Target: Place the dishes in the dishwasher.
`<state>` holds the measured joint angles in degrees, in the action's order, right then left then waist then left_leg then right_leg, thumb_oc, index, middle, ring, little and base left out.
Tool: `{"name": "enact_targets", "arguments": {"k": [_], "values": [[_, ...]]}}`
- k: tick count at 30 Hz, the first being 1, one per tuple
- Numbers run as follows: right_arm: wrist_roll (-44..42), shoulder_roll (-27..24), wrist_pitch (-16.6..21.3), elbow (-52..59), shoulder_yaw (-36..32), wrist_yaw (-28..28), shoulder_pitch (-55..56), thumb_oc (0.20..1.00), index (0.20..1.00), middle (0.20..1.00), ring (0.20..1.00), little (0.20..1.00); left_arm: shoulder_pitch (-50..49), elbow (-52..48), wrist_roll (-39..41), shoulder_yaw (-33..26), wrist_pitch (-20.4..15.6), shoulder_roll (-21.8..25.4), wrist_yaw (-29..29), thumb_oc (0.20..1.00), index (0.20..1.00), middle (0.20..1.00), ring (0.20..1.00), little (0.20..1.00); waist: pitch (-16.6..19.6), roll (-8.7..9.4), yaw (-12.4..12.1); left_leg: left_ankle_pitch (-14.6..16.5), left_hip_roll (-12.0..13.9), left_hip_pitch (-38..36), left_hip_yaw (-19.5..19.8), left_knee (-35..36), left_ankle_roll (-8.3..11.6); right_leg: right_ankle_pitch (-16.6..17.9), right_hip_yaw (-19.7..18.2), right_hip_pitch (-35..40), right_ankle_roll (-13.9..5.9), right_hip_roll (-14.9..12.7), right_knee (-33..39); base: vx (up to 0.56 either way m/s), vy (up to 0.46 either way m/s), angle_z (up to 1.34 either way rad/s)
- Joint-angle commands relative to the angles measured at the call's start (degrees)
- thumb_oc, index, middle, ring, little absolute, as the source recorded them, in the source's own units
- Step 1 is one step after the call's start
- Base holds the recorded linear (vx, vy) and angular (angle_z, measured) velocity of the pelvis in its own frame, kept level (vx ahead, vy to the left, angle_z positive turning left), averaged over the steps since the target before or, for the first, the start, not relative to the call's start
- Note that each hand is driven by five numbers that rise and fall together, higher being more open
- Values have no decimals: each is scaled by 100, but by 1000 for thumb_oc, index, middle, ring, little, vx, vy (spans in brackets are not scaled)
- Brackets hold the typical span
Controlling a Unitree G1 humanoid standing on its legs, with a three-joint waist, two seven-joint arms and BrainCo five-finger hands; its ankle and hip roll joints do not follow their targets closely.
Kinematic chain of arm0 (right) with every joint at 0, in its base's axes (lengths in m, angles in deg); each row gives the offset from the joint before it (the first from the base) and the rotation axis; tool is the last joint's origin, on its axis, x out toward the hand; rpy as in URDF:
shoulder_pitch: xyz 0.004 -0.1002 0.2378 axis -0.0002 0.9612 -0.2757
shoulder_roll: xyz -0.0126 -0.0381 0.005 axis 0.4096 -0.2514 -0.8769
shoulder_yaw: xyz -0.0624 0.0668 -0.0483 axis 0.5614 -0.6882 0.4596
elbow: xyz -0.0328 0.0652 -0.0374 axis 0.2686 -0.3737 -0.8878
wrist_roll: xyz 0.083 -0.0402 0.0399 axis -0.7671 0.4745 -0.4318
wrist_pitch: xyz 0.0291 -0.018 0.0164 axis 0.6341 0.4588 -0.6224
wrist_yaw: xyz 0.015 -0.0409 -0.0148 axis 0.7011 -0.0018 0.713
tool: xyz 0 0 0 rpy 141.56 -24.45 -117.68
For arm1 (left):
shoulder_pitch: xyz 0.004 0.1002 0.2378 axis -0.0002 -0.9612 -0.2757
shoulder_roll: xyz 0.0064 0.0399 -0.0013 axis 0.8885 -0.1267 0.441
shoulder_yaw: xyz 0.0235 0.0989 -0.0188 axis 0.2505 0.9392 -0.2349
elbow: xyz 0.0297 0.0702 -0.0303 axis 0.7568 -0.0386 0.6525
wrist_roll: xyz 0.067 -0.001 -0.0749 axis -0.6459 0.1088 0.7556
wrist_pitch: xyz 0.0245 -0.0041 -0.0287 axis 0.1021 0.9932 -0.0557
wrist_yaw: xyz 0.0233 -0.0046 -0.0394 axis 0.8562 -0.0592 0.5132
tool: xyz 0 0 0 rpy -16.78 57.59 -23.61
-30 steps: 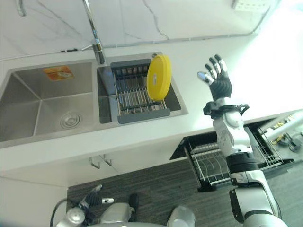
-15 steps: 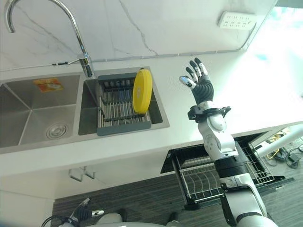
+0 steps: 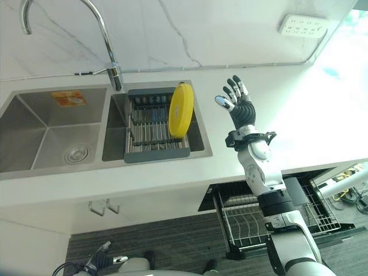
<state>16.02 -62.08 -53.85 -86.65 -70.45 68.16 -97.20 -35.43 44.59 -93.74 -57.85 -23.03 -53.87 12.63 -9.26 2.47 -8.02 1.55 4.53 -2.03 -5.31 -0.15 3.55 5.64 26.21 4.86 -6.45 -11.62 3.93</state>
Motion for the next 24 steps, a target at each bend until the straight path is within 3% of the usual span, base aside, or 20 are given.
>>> {"name": "enact_targets", "arguments": {"k": [1, 14, 21, 24], "values": [[0, -151, 160, -121, -40, 82, -689, 1000, 1000, 1000, 1000, 1000, 231, -49, -78, 561, -131, 114, -81, 1000, 1000, 1000, 1000, 1000, 25, -233, -266, -142, 429, 93, -282, 259, 174, -669, 152, 121, -621, -722, -640, 9, 11, 7], [97, -267, 231, -858, 6, 74, -1387, 1000, 1000, 1000, 1000, 1000, 486, -393, 271, 833, -180, 198, -371, 1000, 1000, 1000, 1000, 1000, -370, -436, -418, -305, 323, 592, -114, 198, 178, -545, 173, -71, -637, -938, -715, -26, 15, 11], [67, -220, 228, -804, 107, -92, -1420, 1000, 1000, 1000, 1000, 1000, 412, -406, 617, 682, -28, 152, -265, 1000, 1000, 1000, 1000, 1000, -479, -474, -434, -361, 320, 675, -81, 172, 194, -543, 128, -100, -632, -953, -720, -6, 3, 1], [59, -221, 179, -706, 117, -63, -1553, 1000, 1000, 1000, 1000, 1000, 417, -443, 371, 638, -68, 198, -223, 1000, 1000, 1000, 1000, 1000, -555, -465, -477, -385, 323, 754, -51, 136, 204, -547, 140, -118, -627, -957, -734, -12, -5, 0]]}}
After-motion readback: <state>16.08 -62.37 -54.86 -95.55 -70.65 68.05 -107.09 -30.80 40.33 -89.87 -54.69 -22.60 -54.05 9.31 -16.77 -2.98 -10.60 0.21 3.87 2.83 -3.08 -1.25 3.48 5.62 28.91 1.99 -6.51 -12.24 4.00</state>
